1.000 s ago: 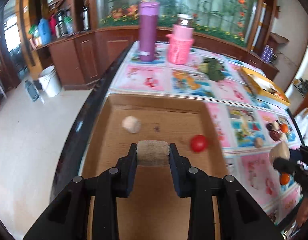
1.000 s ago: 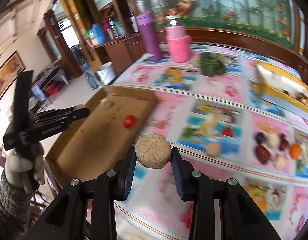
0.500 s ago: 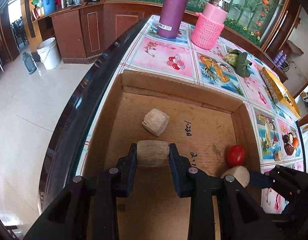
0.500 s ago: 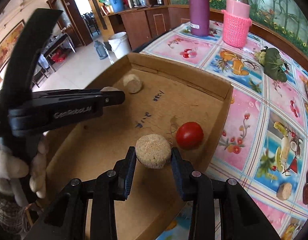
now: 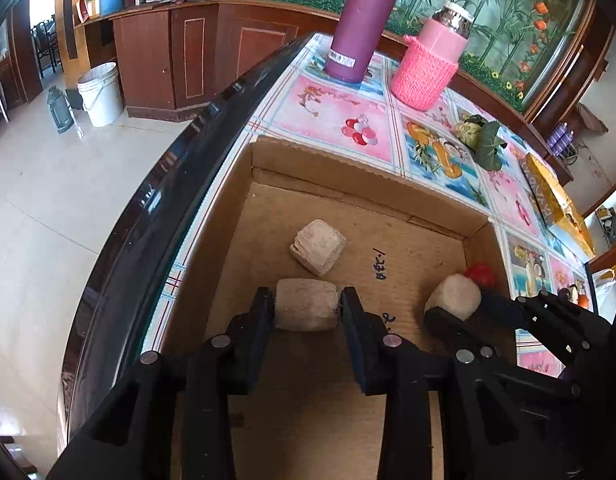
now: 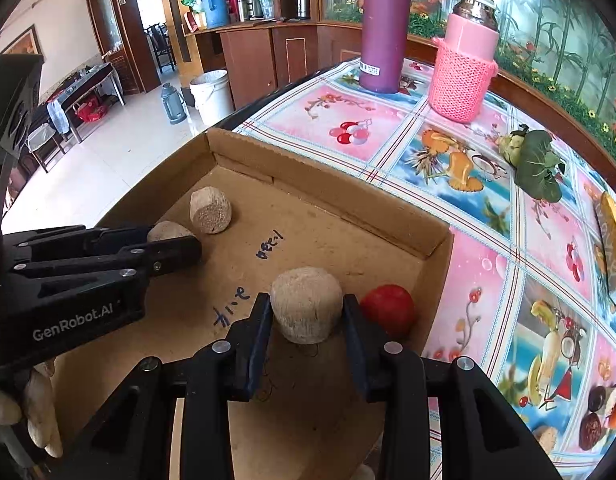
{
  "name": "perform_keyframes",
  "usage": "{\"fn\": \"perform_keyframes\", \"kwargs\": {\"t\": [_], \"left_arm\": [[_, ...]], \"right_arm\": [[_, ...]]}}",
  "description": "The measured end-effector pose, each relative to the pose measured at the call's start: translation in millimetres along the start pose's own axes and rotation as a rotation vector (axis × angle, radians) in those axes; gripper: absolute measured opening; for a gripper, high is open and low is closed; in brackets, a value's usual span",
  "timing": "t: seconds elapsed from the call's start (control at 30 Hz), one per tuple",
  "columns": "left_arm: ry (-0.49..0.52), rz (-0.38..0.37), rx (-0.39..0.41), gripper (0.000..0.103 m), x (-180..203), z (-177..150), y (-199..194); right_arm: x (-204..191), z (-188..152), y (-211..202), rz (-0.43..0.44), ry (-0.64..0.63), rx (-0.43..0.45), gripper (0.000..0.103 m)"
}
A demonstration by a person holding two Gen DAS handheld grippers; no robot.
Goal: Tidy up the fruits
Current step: 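Carry both held cakes into the cardboard tray and open both grippers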
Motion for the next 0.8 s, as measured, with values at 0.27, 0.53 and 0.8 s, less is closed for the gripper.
{"fn": "perform_keyframes", "kwargs": {"t": [0.27, 0.53, 0.8], "left_arm": [[-0.022, -0.030, 0.101, 0.048, 8.8, -5.4, -52.8], [-0.006, -0.098, 0.224, 0.064, 51.9, -41.3, -123.3], [0.077, -0.224, 0.180, 0.067, 132.8, -86.1, -128.8]], "right_arm": [[4.0, 0.8, -61.7, 0.040, 0.044, 0.123, 0.047], [38.4, -52.9, -165.3, 0.030, 0.159, 0.286, 0.064], [145.9, -184.9, -258.8, -0.236, 0.402, 0.368, 0.070]]}}
Point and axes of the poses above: each gripper's, at about its wrist camera, not at the fingertips, and y roughly the way its jaws point, x to its right, z to its top, the point moved 8 cm from there along y, roughly the way its jaws point, and after that the axes turned 7 degrees about z, right-handed, at the moved point
